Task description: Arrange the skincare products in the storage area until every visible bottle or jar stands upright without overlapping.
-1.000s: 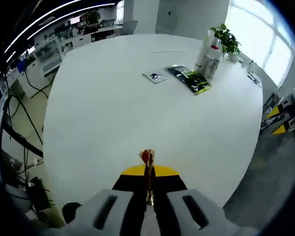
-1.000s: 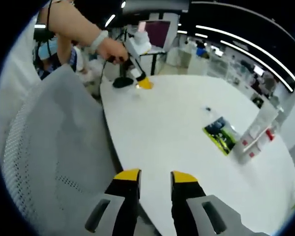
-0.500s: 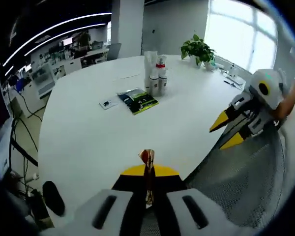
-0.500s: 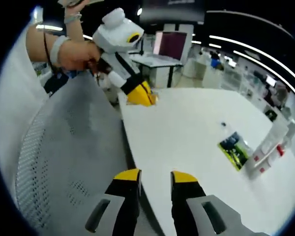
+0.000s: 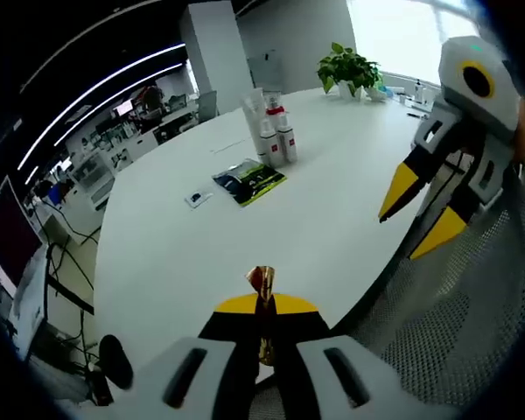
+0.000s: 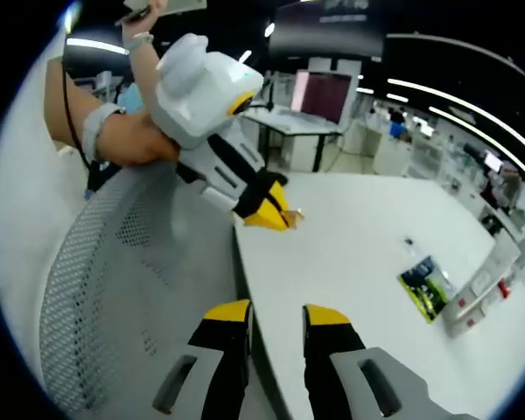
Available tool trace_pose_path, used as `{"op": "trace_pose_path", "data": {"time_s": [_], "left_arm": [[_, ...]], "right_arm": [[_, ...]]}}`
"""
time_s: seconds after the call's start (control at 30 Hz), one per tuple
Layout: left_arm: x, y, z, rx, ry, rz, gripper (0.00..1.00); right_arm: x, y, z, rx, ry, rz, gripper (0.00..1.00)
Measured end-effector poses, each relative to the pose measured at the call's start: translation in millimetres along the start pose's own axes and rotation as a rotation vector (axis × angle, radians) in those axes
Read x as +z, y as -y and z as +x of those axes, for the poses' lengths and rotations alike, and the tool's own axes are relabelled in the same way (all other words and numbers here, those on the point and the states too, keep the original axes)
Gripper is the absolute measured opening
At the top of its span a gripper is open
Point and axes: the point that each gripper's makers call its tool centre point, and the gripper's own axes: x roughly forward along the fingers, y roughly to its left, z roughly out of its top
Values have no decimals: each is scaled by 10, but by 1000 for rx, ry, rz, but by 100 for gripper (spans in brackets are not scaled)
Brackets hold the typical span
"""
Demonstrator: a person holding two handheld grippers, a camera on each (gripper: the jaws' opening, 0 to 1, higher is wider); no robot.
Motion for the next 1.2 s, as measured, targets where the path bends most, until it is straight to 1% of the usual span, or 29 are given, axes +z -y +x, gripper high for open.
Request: {"op": "trace_pose_path", "data": {"time_s": [0.03,0.07,0.1,0.13,0.17,0.2,0.3,0.37,0.4,0.43,0.47,0.53,0.6,0.67,0.7,0.77,0.83,0.87,0.9,0.97,1.0,1.07,1.13,1.2], "left_arm": [[1,20,4,-5,1,5,0],[-40,52,27,-22,-23,13,0],[-90,54,29,-22,-49,19,0],[-94,38,31,-16,-49,23,0],[-80,32,21,-16,-42,20,0],[-52,22,11,-15,-24,7,0],[-78,29,10,-15,-36,4,0],[-89,37,11,-19,-43,4,0],[-88,41,11,-21,-43,5,0],[-84,48,8,-23,-40,7,0],[-81,52,6,-26,-38,10,0],[-82,59,9,-30,-37,12,0],[-87,65,9,-33,-40,15,0],[-73,77,7,-37,-34,24,0],[-65,86,7,-39,-30,30,0],[-49,99,7,-40,-21,52,0],[-13,101,-3,-37,-2,68,0],[-7,101,-1,-36,2,74,0],[1,104,-1,-35,5,82,0],[26,111,-4,-35,16,94,0],[42,120,-5,-37,25,99,0],[64,142,-4,-41,35,119,0],[72,156,5,-46,38,129,0],[82,161,7,-47,42,139,0]], "right_arm": [[-2,1,0,1,-1,3,22],[8,-5,-1,18,-1,32,22],[33,-13,-4,30,13,65,22],[65,-16,-10,48,33,104,23],[65,-6,-19,56,35,130,23],[66,39,-29,49,36,145,23],[73,53,-27,70,31,211,25],[160,70,1,88,59,245,26],[233,90,33,97,82,287,27],[294,114,63,101,102,308,27],[333,132,93,108,110,323,29],[404,203,165,101,113,324,33],[489,206,239,127,135,355,36],[528,181,279,148,148,425,42],[548,175,302,161,169,483,43],[526,158,327,180,186,571,44],[452,145,358,182,175,599,44],[396,122,379,191,159,629,44],[376,110,391,196,157,640,44],[351,91,406,210,169,684,44],[322,76,414,220,164,707,44],[291,74,423,221,163,714,43],[258,64,436,240,157,746,43],[257,78,435,246,165,769,42]]}}
